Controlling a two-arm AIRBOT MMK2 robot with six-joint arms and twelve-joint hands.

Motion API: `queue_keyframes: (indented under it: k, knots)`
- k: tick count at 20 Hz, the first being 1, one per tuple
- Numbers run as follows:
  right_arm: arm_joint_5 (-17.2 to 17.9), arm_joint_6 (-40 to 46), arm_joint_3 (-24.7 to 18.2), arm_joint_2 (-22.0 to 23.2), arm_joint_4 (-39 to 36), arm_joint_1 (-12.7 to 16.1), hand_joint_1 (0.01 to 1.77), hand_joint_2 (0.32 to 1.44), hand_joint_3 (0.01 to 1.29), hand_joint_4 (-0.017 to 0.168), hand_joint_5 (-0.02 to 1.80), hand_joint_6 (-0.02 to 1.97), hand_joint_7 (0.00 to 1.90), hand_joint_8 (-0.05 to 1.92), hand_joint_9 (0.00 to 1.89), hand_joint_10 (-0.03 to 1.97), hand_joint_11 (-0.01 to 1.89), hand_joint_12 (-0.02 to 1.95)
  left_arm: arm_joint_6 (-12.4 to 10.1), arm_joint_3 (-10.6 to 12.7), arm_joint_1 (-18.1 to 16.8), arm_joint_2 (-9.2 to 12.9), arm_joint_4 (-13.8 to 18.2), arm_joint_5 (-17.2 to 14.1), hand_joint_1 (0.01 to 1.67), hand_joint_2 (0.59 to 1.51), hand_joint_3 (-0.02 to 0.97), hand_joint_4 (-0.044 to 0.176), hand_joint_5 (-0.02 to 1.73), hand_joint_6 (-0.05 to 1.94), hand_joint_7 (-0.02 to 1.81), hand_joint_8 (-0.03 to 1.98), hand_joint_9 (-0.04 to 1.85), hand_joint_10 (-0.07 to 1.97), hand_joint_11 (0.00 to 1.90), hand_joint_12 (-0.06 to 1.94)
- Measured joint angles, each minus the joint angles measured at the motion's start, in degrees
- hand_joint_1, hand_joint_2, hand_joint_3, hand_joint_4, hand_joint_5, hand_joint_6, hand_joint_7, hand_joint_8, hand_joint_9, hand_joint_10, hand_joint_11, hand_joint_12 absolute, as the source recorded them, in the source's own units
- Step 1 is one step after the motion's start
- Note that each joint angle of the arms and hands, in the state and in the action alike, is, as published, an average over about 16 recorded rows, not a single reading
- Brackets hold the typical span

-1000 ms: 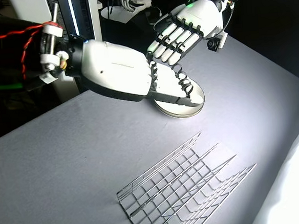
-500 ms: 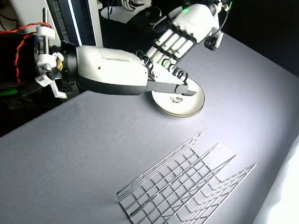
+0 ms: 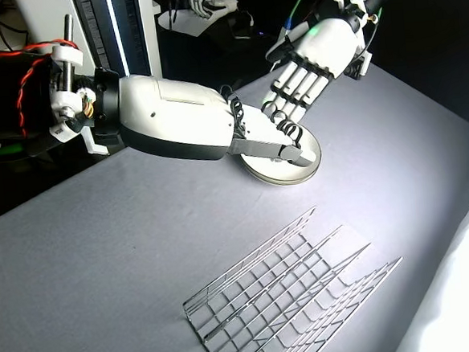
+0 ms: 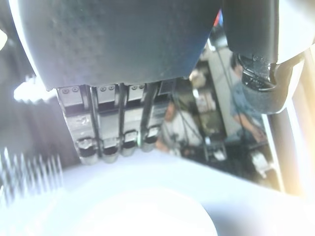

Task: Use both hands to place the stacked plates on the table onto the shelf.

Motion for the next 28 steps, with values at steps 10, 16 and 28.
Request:
queue_keyframes:
  k: [10, 16, 28]
  knots:
    - [2.93, -1.40, 0.85, -0.13, 0.00, -1.84, 0.01, 1.24, 0.01, 0.005, 0.11, 0.00, 0.14, 0.00, 0.13, 0.03, 0.02, 0.26, 4.50, 3.99, 5.73, -2.80, 1.90, 0.36, 0.02, 1.068, 0.021, 0.003, 0.05, 0.00, 0.05, 0.00, 0.05, 0.00, 0.04, 0.03]
    - [9.31, -4.92, 3.56, -1.54, -0.48, -4.26, 0.01, 1.24, 0.01, 0.005, 0.11, 0.00, 0.14, 0.00, 0.13, 0.03, 0.02, 0.26, 6.18, 5.40, 8.07, -4.29, 1.85, 1.70, 0.02, 1.071, 0.021, 0.001, 0.05, 0.00, 0.04, 0.00, 0.05, 0.00, 0.05, 0.03]
    - [23.29, -11.62, 12.49, -9.09, -4.25, -9.07, 0.01, 1.24, 0.01, 0.005, 0.11, 0.00, 0.16, -0.01, 0.15, 0.03, 0.02, 0.34, 8.23, 8.91, 10.90, -6.93, 1.68, 3.98, 0.02, 1.071, 0.020, -0.005, 0.01, -0.02, 0.02, 0.00, 0.04, 0.00, 0.04, 0.03]
